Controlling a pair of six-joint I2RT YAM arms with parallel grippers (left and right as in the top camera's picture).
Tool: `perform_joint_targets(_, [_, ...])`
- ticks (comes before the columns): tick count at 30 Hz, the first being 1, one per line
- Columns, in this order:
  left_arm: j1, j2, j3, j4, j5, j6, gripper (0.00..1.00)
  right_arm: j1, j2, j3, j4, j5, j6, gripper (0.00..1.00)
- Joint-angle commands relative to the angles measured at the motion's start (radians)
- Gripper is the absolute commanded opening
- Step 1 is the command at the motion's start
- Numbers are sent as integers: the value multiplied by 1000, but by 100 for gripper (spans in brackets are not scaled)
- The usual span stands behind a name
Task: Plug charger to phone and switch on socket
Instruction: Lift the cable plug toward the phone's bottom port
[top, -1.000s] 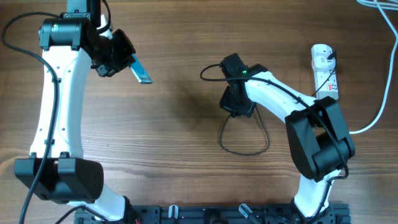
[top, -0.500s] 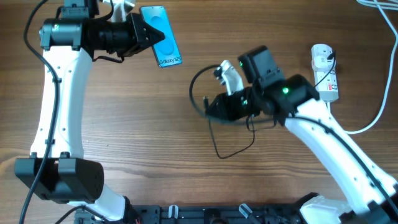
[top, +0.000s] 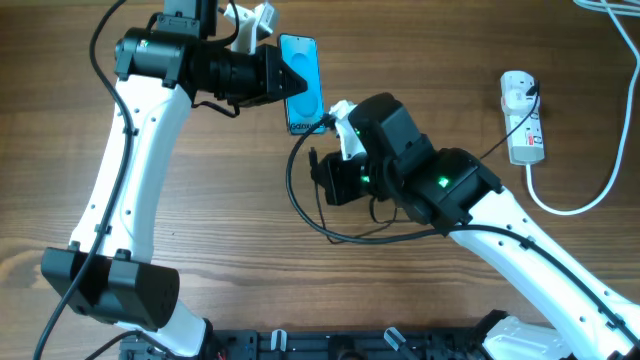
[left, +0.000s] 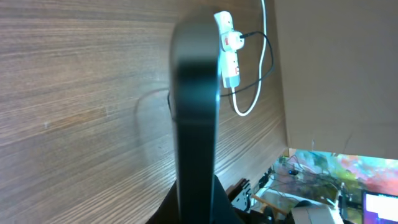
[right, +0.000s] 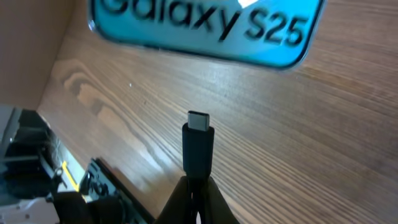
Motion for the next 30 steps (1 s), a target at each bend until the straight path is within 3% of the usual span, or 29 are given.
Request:
perform_joint_targets(1, [-7,3,3,-3,71,-5,4,2,-19,16,7,23,24,4])
perform_joint_targets(19, [-7,3,3,-6,95,85,4,-10,-20,16,45,-44,24,4])
perform_joint_targets(22, [-7,3,3,-6,166,137,4,-14,-20,16,45,-44,24,4])
perform_joint_targets(30, [-7,3,3,2,164,137,4,-14,-35,16,44,-45,24,4])
